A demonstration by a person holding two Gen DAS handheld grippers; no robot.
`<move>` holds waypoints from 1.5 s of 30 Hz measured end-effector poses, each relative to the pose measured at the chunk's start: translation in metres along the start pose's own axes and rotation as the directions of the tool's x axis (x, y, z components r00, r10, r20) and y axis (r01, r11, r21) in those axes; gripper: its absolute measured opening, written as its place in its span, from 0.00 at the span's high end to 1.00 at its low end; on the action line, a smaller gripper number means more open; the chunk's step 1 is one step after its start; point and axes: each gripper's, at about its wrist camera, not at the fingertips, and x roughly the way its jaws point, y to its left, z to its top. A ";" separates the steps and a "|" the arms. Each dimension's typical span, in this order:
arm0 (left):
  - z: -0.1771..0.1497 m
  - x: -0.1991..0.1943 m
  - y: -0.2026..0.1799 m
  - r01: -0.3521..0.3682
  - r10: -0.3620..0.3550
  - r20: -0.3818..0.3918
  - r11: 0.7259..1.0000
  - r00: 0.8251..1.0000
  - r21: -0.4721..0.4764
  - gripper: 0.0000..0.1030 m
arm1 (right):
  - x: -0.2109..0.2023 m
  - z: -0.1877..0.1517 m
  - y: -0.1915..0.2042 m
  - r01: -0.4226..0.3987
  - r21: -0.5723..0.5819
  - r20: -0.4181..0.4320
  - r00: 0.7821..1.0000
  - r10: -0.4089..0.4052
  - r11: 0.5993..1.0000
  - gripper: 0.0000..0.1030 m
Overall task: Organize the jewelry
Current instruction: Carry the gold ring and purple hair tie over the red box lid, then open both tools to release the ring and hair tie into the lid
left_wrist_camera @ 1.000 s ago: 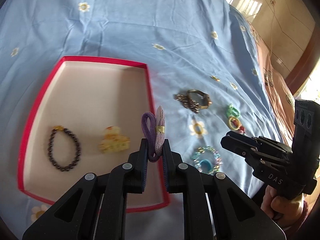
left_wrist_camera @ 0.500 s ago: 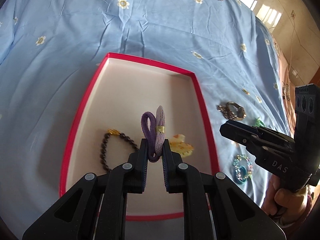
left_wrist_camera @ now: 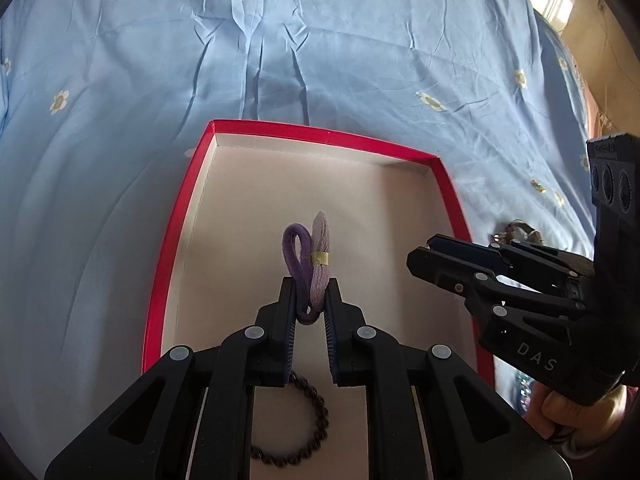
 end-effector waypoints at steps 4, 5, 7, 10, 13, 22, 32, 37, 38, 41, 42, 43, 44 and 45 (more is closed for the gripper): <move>0.007 0.012 0.005 -0.022 0.022 -0.016 1.000 1.000 0.000 0.89 | 0.017 0.006 -0.003 0.004 -0.006 -0.026 1.000 -0.004 1.000 0.78; 0.007 0.014 0.006 -0.023 0.023 -0.020 1.000 1.000 0.000 0.88 | 0.020 0.007 -0.004 0.003 -0.005 -0.032 0.999 -0.004 1.000 0.78; 0.007 0.018 0.008 -0.021 0.021 -0.033 1.000 0.999 -0.006 0.87 | 0.026 0.007 -0.005 0.002 -0.006 -0.042 0.999 -0.003 1.000 0.78; 0.005 0.022 0.008 -0.023 0.022 -0.045 1.000 0.999 -0.003 0.85 | 0.029 0.005 -0.003 0.007 -0.021 -0.044 0.999 -0.008 1.000 0.78; 0.006 0.023 0.006 -0.028 0.028 -0.047 1.000 0.998 0.003 0.84 | 0.029 0.005 -0.001 0.012 -0.034 -0.043 0.999 -0.014 0.999 0.78; 0.005 0.023 0.007 -0.039 0.039 -0.038 0.999 0.999 -0.008 0.70 | 0.031 0.006 -0.001 0.007 -0.038 -0.039 0.999 -0.009 0.999 0.77; 0.004 0.019 0.012 -0.055 0.055 -0.031 0.998 0.998 -0.031 0.62 | 0.030 0.006 0.003 0.008 -0.044 -0.039 0.999 -0.010 0.999 0.71; 0.001 0.011 0.014 -0.053 0.052 -0.023 0.997 0.998 -0.053 0.58 | 0.024 0.005 0.003 0.002 -0.023 -0.024 1.000 -0.002 1.000 0.69; 0.000 0.009 0.014 -0.051 0.050 -0.020 0.997 0.999 -0.056 0.58 | 0.021 0.004 0.002 0.000 -0.019 -0.017 1.000 0.000 1.000 0.68; -0.003 0.004 0.014 -0.054 0.054 -0.011 0.996 0.998 -0.066 0.57 | 0.012 0.003 0.003 0.000 -0.014 -0.002 1.000 0.000 1.000 0.68; -0.004 0.002 0.014 -0.053 0.053 -0.009 0.996 0.999 -0.070 0.57 | 0.009 0.003 0.004 0.001 -0.015 0.002 1.000 -0.001 1.000 0.67; -0.005 0.000 0.014 -0.051 0.051 -0.005 0.996 0.999 -0.075 0.57 | 0.007 0.002 0.004 0.001 -0.015 0.004 1.000 -0.001 1.000 0.67; -0.007 -0.003 0.015 -0.050 0.050 -0.003 0.996 0.999 -0.080 0.57 | 0.004 0.001 0.004 0.001 -0.015 0.006 1.000 0.000 1.000 0.67; -0.008 -0.005 0.015 -0.052 0.052 -0.001 0.995 0.999 -0.087 0.57 | 0.001 0.001 0.005 0.000 -0.015 0.009 1.000 0.000 1.000 0.67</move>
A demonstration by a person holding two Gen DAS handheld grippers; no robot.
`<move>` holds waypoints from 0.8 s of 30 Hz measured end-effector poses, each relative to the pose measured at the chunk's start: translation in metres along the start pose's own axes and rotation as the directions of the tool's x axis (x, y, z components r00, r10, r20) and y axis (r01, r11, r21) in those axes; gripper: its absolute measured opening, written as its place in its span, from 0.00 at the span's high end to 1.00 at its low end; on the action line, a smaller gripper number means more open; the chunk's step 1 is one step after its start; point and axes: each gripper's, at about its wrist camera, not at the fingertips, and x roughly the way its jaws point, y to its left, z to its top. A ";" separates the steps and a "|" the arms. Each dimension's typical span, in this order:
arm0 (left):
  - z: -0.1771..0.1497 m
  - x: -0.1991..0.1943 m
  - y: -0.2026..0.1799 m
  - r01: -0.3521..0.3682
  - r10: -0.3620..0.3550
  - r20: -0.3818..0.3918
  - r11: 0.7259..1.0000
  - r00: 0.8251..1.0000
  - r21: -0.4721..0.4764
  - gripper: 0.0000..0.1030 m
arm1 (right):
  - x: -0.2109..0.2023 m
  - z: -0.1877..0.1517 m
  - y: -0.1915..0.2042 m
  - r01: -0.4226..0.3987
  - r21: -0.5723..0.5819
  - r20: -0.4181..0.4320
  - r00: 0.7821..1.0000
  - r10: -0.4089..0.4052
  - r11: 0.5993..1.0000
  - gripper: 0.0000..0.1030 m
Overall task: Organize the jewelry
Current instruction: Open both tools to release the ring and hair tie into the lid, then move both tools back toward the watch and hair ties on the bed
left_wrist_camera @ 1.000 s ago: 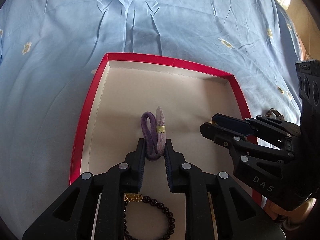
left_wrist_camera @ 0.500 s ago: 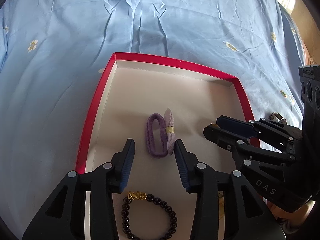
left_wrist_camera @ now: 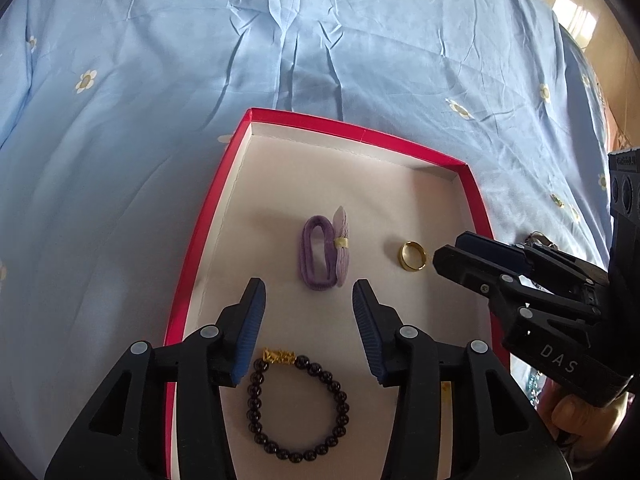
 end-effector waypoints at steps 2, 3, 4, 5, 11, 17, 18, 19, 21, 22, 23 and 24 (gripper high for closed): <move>-0.003 -0.007 0.002 0.003 -0.003 0.010 1.000 1.000 -0.015 0.57 | -0.005 -0.001 0.000 -0.001 0.002 0.006 1.000 0.001 1.000 0.67; -0.004 -0.010 0.003 0.004 -0.004 0.014 1.000 1.000 -0.020 0.57 | -0.008 -0.002 0.000 -0.002 0.005 0.009 1.000 0.002 1.000 0.67; -0.005 -0.014 0.004 0.005 -0.005 0.019 1.000 1.000 -0.026 0.57 | -0.011 -0.002 0.001 -0.004 0.008 0.012 1.000 0.004 1.000 0.67; -0.007 -0.018 0.004 0.009 -0.008 0.024 0.999 1.000 -0.032 0.55 | -0.015 -0.003 0.000 -0.007 0.012 0.016 1.000 0.007 1.000 0.67; -0.023 -0.042 -0.005 0.048 -0.045 0.056 0.997 0.997 -0.056 0.48 | -0.050 -0.021 -0.002 -0.016 0.038 0.063 0.998 0.013 0.999 0.57; -0.042 -0.055 -0.028 0.110 -0.108 0.047 0.993 0.993 -0.042 0.48 | -0.088 -0.052 -0.021 0.008 0.093 0.096 0.995 -0.017 0.996 0.57; -0.045 -0.057 -0.033 0.117 -0.115 0.045 0.993 0.992 -0.032 0.48 | -0.095 -0.057 -0.025 0.019 0.103 0.100 0.995 -0.029 0.994 0.57; -0.047 -0.058 -0.039 0.127 -0.126 0.041 0.992 0.991 -0.020 0.47 | -0.101 -0.063 -0.030 0.027 0.114 0.104 0.994 -0.039 0.993 0.57; -0.050 -0.059 -0.052 0.145 -0.145 0.034 0.989 0.989 0.002 0.47 | -0.113 -0.073 -0.040 0.043 0.137 0.106 0.993 -0.058 0.990 0.57; -0.052 -0.060 -0.059 0.154 -0.154 0.031 0.988 0.988 0.015 0.47 | -0.119 -0.078 -0.045 0.051 0.149 0.108 0.992 -0.068 0.987 0.57; -0.053 -0.060 -0.065 0.160 -0.161 0.028 0.987 0.987 0.026 0.47 | -0.124 -0.083 -0.050 0.060 0.162 0.109 0.991 -0.078 0.985 0.57; -0.054 -0.060 -0.071 0.166 -0.167 0.024 0.985 0.986 0.036 0.47 | -0.130 -0.088 -0.055 0.071 0.173 0.111 0.990 -0.091 0.982 0.56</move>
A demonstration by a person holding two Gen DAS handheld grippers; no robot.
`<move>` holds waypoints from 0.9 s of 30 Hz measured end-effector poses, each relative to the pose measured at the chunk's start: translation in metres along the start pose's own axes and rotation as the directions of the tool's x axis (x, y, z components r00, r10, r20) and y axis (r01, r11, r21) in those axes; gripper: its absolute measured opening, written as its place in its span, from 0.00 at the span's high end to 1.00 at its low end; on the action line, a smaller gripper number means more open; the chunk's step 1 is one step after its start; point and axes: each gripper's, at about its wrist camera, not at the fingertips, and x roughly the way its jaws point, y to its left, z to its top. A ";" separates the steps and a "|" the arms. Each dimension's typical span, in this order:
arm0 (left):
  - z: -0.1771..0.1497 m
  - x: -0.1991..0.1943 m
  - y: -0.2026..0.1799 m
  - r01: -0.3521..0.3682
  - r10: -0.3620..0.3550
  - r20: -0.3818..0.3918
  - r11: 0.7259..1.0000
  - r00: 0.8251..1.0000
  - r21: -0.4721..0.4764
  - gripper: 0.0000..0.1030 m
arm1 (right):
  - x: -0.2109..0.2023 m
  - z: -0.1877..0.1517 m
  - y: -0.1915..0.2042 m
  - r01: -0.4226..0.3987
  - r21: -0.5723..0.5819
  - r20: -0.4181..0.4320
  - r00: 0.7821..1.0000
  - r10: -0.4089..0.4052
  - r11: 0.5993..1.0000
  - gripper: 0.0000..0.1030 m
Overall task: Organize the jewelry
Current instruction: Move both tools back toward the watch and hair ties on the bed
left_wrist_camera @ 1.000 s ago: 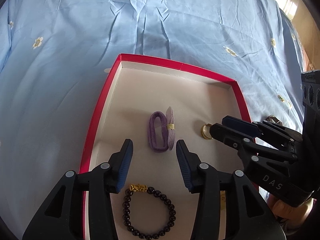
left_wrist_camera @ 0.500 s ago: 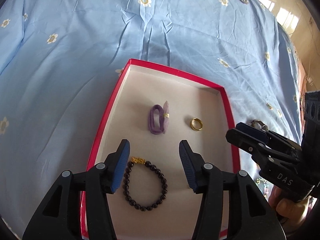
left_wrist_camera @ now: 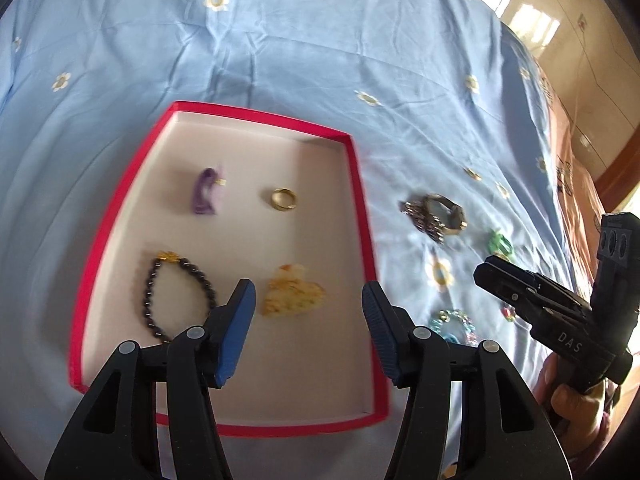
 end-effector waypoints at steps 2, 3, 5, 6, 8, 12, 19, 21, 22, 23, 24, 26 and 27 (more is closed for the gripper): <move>0.000 0.002 -0.011 0.012 -0.012 -0.005 1.000 1.000 0.019 0.47 | -0.010 -0.006 -0.011 0.023 0.014 0.007 1.000 -0.023 1.000 0.54; 0.000 0.003 -0.015 0.016 -0.015 -0.007 0.999 1.000 0.028 0.46 | -0.015 -0.009 -0.018 0.037 0.024 0.010 0.999 -0.037 0.999 0.54; 0.001 0.006 -0.025 0.020 -0.019 -0.009 0.999 1.000 0.048 0.46 | -0.024 -0.014 -0.029 0.057 0.042 0.018 0.998 -0.058 0.997 0.54; 0.001 0.008 -0.030 0.022 -0.021 -0.013 0.998 1.000 0.057 0.46 | -0.028 -0.016 -0.035 0.066 0.054 0.020 0.998 -0.067 0.996 0.54; 0.002 0.012 -0.037 0.027 -0.026 -0.019 0.997 0.999 0.072 0.46 | -0.035 -0.022 -0.048 0.081 0.078 0.025 0.996 -0.083 0.994 0.54; 0.005 0.020 -0.054 0.029 -0.026 -0.032 0.993 0.999 0.110 0.43 | -0.049 -0.028 -0.070 0.112 0.118 0.038 0.992 -0.117 0.987 0.54; 0.013 0.036 -0.080 0.046 -0.039 -0.045 0.986 0.998 0.161 0.41 | -0.066 -0.032 -0.103 0.162 0.180 0.060 0.983 -0.175 0.970 0.54; 0.016 0.040 -0.089 0.054 -0.047 -0.044 0.984 0.998 0.172 0.41 | -0.067 -0.031 -0.110 0.171 0.191 0.064 0.980 -0.186 0.967 0.54; 0.019 0.043 -0.094 0.060 -0.053 -0.045 0.982 0.998 0.180 0.41 | -0.067 -0.030 -0.113 0.177 0.193 0.064 0.979 -0.193 0.965 0.54; 0.022 0.045 -0.099 0.069 -0.061 -0.046 0.980 0.997 0.187 0.41 | -0.066 -0.029 -0.116 0.183 0.195 0.063 0.978 -0.198 0.964 0.54; 0.024 0.048 -0.104 0.079 -0.071 -0.047 0.978 0.996 0.195 0.41 | -0.065 -0.027 -0.119 0.188 0.199 0.061 0.977 -0.204 0.962 0.54; 0.031 0.054 -0.118 0.094 -0.086 -0.046 0.971 0.995 0.220 0.41 | -0.064 -0.024 -0.125 0.196 0.207 0.061 0.975 -0.213 0.958 0.54; 0.034 0.058 -0.124 0.098 -0.089 -0.048 0.968 0.995 0.232 0.41 | -0.063 -0.023 -0.129 0.205 0.211 0.060 0.973 -0.222 0.956 0.54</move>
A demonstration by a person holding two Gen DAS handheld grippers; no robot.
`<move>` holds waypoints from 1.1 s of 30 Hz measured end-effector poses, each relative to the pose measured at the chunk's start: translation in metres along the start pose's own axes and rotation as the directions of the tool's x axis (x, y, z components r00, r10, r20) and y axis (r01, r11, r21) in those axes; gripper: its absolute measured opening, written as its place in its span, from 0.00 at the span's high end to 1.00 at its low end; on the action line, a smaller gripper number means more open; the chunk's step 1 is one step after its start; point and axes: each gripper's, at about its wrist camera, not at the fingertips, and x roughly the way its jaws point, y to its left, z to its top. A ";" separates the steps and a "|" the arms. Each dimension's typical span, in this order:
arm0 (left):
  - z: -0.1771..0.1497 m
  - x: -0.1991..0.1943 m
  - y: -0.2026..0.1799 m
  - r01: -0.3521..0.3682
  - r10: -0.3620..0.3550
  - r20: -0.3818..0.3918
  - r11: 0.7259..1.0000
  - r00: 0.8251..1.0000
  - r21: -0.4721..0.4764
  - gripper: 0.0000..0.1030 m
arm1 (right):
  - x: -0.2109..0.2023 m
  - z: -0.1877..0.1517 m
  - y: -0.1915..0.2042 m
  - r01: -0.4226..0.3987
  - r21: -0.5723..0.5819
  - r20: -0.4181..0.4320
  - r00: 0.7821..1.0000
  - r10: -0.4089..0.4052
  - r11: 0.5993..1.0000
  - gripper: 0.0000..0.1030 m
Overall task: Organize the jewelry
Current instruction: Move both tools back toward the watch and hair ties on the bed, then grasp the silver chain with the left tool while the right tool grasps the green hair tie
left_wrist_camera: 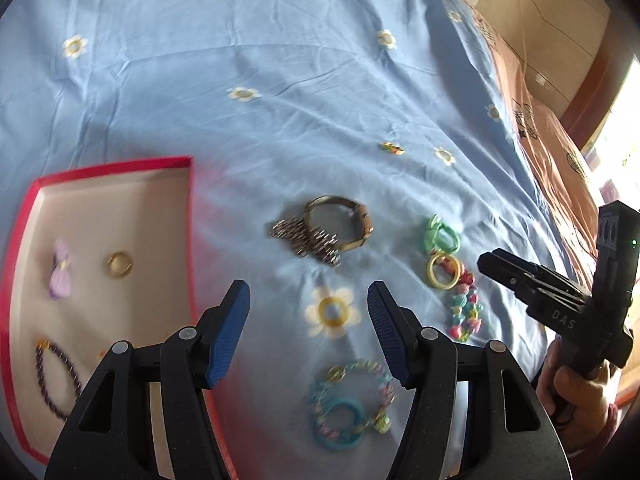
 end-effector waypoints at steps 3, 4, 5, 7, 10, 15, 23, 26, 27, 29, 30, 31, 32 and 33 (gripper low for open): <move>0.014 0.017 -0.016 0.021 -0.021 -0.018 0.999 1.000 0.032 0.41 | 0.007 0.006 -0.009 0.011 0.015 -0.003 1.000 -0.011 1.000 0.54; 0.019 0.023 -0.021 0.027 -0.026 -0.024 0.999 0.999 0.043 0.41 | 0.009 0.008 -0.011 0.013 0.022 -0.006 1.000 -0.013 1.000 0.54; 0.023 0.030 -0.026 0.032 -0.030 -0.032 0.998 0.999 0.053 0.41 | 0.013 0.010 -0.014 0.013 0.027 -0.009 1.000 -0.013 1.000 0.54; 0.028 0.042 -0.031 0.031 -0.028 -0.053 0.998 0.998 0.059 0.41 | 0.018 0.012 -0.018 0.014 0.036 -0.018 1.000 -0.013 0.999 0.54; 0.033 0.051 -0.030 0.032 -0.029 -0.059 0.998 0.998 0.050 0.41 | 0.024 0.014 -0.023 0.010 0.049 -0.026 1.000 -0.009 0.999 0.54; 0.033 0.061 -0.015 0.006 -0.003 -0.073 0.999 0.997 0.039 0.42 | 0.031 0.014 -0.026 0.008 0.057 -0.031 0.999 -0.006 0.998 0.54; 0.021 0.069 -0.001 -0.048 0.060 -0.102 0.992 0.993 0.116 0.42 | 0.041 0.012 -0.027 -0.003 0.064 -0.048 0.999 0.007 0.998 0.54; 0.021 0.080 -0.002 -0.062 0.081 -0.122 0.986 0.989 0.155 0.42 | 0.043 0.012 -0.027 -0.003 0.068 -0.048 0.999 0.006 0.998 0.54; 0.022 0.084 -0.004 -0.063 0.084 -0.125 0.984 0.989 0.164 0.42 | 0.045 0.012 -0.027 -0.002 0.067 -0.051 0.999 0.005 0.998 0.54; 0.023 0.095 -0.008 -0.075 0.101 -0.136 0.980 0.986 0.186 0.42 | 0.050 0.012 -0.027 0.000 0.069 -0.058 0.998 0.004 0.998 0.54; 0.023 0.100 -0.009 -0.085 0.113 -0.135 0.977 0.984 0.195 0.42 | 0.052 0.012 -0.027 0.000 0.069 -0.060 0.998 0.004 0.998 0.54; 0.024 0.102 -0.011 -0.091 0.119 -0.133 0.975 0.984 0.200 0.43 | 0.053 0.012 -0.026 0.001 0.065 -0.061 0.998 0.003 0.998 0.54; 0.024 0.102 -0.012 -0.092 0.120 -0.129 0.974 0.984 0.205 0.55 | 0.055 0.013 -0.025 0.006 0.060 -0.063 0.998 -0.002 0.998 0.54; 0.025 0.101 -0.013 -0.083 0.111 -0.124 0.975 0.986 0.208 0.66 | 0.057 0.013 -0.024 0.008 0.056 -0.064 0.998 -0.005 0.998 0.54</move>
